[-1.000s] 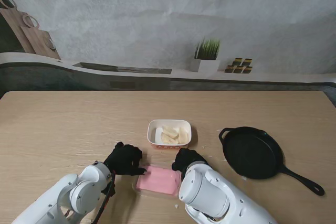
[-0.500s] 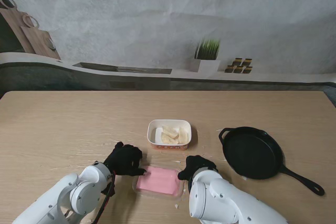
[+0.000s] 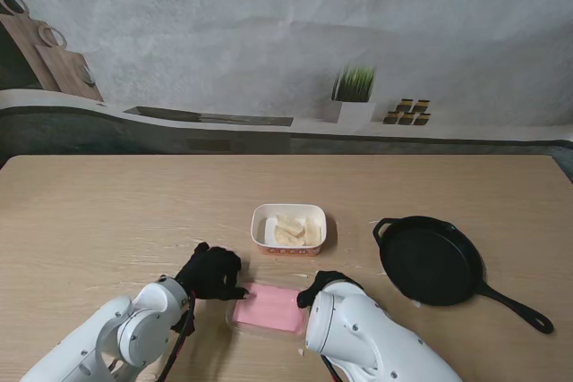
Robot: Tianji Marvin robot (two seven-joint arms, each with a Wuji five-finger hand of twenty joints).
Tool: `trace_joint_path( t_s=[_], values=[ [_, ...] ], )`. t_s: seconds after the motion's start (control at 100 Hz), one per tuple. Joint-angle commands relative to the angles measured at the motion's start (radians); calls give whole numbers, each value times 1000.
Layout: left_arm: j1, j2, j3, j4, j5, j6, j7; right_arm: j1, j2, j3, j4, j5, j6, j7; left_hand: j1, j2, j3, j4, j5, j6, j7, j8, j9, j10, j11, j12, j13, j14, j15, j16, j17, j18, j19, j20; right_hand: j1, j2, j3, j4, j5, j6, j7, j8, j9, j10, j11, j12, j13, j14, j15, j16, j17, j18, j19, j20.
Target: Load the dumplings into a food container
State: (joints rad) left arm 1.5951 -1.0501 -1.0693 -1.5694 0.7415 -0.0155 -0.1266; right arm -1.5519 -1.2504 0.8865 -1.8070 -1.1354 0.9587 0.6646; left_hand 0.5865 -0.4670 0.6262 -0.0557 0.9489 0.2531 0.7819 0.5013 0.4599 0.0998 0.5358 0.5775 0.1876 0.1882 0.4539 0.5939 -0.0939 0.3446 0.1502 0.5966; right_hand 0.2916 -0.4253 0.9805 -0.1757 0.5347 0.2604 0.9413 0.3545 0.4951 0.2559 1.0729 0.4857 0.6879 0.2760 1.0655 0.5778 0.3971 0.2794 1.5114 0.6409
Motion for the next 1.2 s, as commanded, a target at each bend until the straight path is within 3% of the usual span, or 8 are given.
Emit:
trace_joint_path(
  t_s=[0.0, 0.27, 0.41, 0.71, 0.81, 0.98, 1.12, 1.19],
  values=[
    [30, 2, 11, 28, -1, 8, -37, -12, -17, -12, 30, 13, 55, 18, 0, 9, -10, -28, 40, -48, -161, -125, -13, -27, 13, -2, -26, -14, 9, 3, -14, -14, -36, -21, -18, 18, -9, 28, 20, -58, -81, -38, -7, 11, 25, 9, 3, 70, 20, 3, -9, -23, 32, 6],
    [31, 3, 11, 27, -6, 7, -42, -36, -87, 48, 34, -16, 55, 92, 11, 7, 0, -27, 41, -47, -160, -125, -12, -29, 15, -1, -25, -14, 11, 4, -14, -14, -37, -25, -8, 33, -20, 28, 28, -89, -48, -19, -39, -43, 34, 15, -94, 24, 12, 10, -107, -79, -3, 6],
    [34, 1, 9, 26, -10, 8, -39, -92, -179, 145, 8, -16, 55, 104, 18, 7, 9, -27, 35, -44, -164, -127, -12, -31, 15, -1, -24, -15, 11, 3, -13, -15, -36, -25, 37, 53, -46, 31, -6, -109, -55, -18, -180, -83, 16, 5, -276, -27, -63, -8, -269, -157, -107, -4],
    [31, 1, 13, 29, -22, 12, -45, -158, -313, 251, -10, 219, 56, -161, 34, 5, 23, -27, 16, -36, -180, -133, -20, -30, 13, -2, -24, -17, 12, 3, -14, -15, -34, -25, 189, 42, -31, 44, -52, -125, -71, -24, -259, -83, -38, -36, -319, 0, -210, -82, -306, -125, -284, -18],
    [33, 0, 11, 27, -26, 15, -43, -147, -283, 228, -10, 347, 56, -274, 38, 2, 27, -26, 8, -32, -186, -135, -22, -29, 13, -2, -25, -16, 11, 3, -14, -14, -34, -24, 238, 4, 1, 50, -89, -166, -53, -15, -234, -79, -47, -40, -276, 6, -240, -99, -267, -93, -327, -33],
    [34, 0, 11, 27, -29, 17, -41, -96, -168, 131, -5, 599, 56, -494, 43, 2, 31, -25, -1, -35, -191, -136, -25, -29, 12, -3, -25, -16, 11, 3, -14, -14, -32, -23, 297, -131, 126, 54, -237, -274, 58, 33, -125, -61, -47, -28, -109, -3, -207, -87, -121, -36, -278, -56],
    [33, 0, 12, 27, -30, 18, -43, -89, -163, 114, 11, 501, 56, -457, 42, 2, 30, -25, -2, -36, -191, -136, -25, -30, 13, -2, -24, -15, 11, 3, -15, -14, -32, -22, 297, -214, 198, 53, -267, -192, 123, 49, 4, -116, 42, 18, 51, -12, -73, -40, -1, -11, -144, -58],
    [33, 0, 11, 28, -29, 15, -43, -76, -146, 91, 26, 492, 55, -489, 42, 2, 30, -25, -3, -37, -190, -136, -27, -30, 12, -3, -25, -15, 11, 3, -15, -14, -32, -22, 373, -272, 197, -75, -142, -184, 163, 22, 161, -105, 105, -49, 188, -6, 35, -29, 94, 6, -44, -66]
  ],
)
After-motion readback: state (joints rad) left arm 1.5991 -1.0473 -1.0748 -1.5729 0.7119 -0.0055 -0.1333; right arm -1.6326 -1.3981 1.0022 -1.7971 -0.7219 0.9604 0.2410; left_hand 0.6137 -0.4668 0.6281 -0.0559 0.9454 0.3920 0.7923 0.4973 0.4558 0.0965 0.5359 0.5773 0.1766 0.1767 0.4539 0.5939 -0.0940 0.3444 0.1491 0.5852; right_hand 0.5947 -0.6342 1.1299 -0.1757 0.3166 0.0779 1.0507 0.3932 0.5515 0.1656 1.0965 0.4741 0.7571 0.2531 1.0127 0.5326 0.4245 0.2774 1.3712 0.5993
